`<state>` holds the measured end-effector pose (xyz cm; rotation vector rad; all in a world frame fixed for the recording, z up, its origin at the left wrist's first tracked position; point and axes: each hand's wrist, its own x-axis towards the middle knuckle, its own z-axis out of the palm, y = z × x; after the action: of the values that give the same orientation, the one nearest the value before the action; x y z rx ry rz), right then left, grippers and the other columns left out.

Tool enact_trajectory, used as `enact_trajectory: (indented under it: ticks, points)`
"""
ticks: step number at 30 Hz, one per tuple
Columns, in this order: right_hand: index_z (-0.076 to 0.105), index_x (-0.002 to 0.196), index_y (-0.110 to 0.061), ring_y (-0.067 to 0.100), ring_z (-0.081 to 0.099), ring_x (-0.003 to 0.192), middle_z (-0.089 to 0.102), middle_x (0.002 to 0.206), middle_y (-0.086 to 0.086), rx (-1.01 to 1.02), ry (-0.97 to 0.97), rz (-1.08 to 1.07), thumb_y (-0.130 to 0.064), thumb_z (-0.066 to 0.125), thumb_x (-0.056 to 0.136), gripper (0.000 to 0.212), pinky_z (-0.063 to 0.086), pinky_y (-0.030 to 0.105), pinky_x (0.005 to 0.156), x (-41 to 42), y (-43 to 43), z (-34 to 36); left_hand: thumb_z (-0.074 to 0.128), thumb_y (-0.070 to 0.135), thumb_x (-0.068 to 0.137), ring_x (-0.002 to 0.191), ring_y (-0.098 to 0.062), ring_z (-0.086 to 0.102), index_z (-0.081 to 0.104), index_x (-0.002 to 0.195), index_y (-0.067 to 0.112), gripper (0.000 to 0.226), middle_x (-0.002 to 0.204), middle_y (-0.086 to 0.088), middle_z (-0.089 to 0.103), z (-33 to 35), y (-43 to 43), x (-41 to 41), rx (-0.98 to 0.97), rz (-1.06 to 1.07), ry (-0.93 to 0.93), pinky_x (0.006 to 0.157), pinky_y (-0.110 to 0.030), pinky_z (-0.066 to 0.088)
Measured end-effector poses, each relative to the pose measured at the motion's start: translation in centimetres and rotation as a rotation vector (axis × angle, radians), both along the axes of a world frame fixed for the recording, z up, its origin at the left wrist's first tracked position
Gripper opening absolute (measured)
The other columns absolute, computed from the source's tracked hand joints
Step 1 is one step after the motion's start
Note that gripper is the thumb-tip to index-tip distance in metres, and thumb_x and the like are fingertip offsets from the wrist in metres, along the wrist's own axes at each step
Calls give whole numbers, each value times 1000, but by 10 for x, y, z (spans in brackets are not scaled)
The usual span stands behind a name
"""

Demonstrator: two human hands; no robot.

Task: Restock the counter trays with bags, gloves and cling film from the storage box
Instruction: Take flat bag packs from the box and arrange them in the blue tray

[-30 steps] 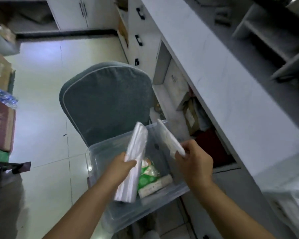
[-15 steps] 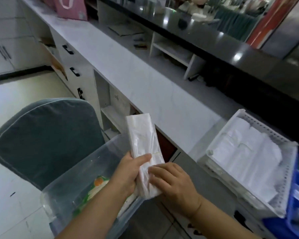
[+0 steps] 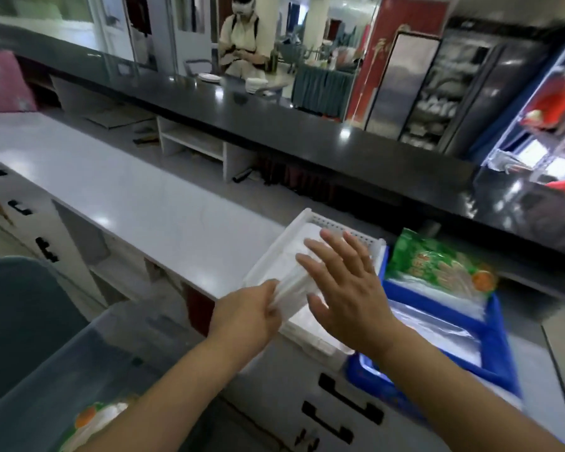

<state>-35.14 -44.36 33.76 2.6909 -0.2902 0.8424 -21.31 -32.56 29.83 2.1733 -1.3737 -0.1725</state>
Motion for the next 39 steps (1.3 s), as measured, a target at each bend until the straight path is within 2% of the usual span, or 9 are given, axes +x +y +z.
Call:
enact_trajectory:
  ticks: [3,6,8,11,17,28,33,36,39]
  points:
    - [62,109,-18,30,47,128,68,112,6,-136,350,-127,-21,66,71,39,14,57,114,-42,-27,10,48,26,83,80,-24,63,48,111,32,29,93,1,68,17,-35,-53,95,-110,-263,63,-32,41]
    - [63,100,-21,26,64,100,71,93,2,-8,537,-223,-27,73,68,34,36,49,106,-82,-54,11,47,22,85,74,-23,60,48,111,29,27,91,1,66,20,-62,-101,146,-176,-377,60,-30,36]
    - [59,102,-23,24,64,87,68,92,0,138,612,-259,-30,68,74,30,48,37,80,-111,-71,6,48,19,85,73,-24,60,49,110,26,26,91,0,66,18,-80,-129,182,-211,-420,60,-31,36]
    - [59,97,-26,23,63,80,67,88,-3,269,557,-261,-28,58,80,17,39,30,59,-153,-90,-4,49,19,84,79,-27,62,51,108,23,24,93,-2,66,14,-103,-160,217,-264,-431,61,-30,35]
    - [61,91,-27,25,64,77,69,84,-3,348,526,-407,-34,57,79,14,35,28,59,-215,-125,-10,53,38,80,79,-25,60,47,100,25,24,92,2,65,2,-138,-181,186,-329,-376,58,-29,32]
    - [61,98,-31,18,52,65,65,79,-5,503,402,-930,-41,58,79,22,26,22,51,-299,-177,-13,54,26,84,91,-26,62,56,106,19,22,103,-2,66,-33,-248,-167,236,-430,-284,66,-31,43]
    - [62,94,-34,8,45,52,53,65,-11,603,206,-1113,-42,60,80,17,22,19,43,-327,-193,-20,50,25,91,114,-23,54,59,121,25,32,125,1,59,-61,-292,-182,384,-742,-268,86,-36,47]
    - [60,88,-33,10,45,52,49,60,-11,651,165,-1150,-40,61,78,12,23,19,43,-329,-198,-28,49,19,88,106,-26,56,66,106,22,25,117,-2,61,-76,-307,-190,424,-859,-333,79,-39,48]
    - [56,80,-33,8,47,50,46,53,-12,690,151,-1187,-40,60,77,9,26,20,43,-326,-203,-37,52,23,83,106,-27,52,57,115,21,33,118,-4,55,-87,-313,-191,447,-876,-356,77,-38,43]
